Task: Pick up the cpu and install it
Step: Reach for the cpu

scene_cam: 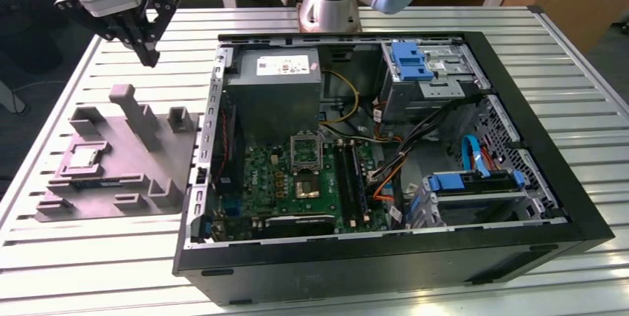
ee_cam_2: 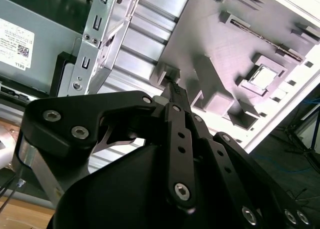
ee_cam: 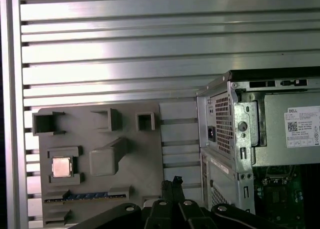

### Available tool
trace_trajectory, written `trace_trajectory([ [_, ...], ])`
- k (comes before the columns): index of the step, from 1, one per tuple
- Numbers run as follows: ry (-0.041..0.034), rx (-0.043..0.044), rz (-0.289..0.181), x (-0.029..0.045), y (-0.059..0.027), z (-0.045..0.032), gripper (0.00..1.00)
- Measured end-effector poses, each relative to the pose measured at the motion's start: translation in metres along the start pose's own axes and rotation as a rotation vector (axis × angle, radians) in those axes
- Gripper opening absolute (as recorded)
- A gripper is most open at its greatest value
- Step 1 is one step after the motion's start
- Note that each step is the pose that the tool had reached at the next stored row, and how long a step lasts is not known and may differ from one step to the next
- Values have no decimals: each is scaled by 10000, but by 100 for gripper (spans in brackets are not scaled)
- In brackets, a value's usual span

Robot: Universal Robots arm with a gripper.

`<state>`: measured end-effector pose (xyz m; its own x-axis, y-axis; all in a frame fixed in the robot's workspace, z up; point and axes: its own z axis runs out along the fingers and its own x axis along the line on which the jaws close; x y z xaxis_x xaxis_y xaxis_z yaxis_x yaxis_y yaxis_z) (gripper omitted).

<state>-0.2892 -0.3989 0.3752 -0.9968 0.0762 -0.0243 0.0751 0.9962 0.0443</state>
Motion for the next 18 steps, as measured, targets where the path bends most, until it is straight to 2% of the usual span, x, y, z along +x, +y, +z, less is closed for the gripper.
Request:
trace_trajectory([
  [18,0,1,0,101,-8,1,11],
])
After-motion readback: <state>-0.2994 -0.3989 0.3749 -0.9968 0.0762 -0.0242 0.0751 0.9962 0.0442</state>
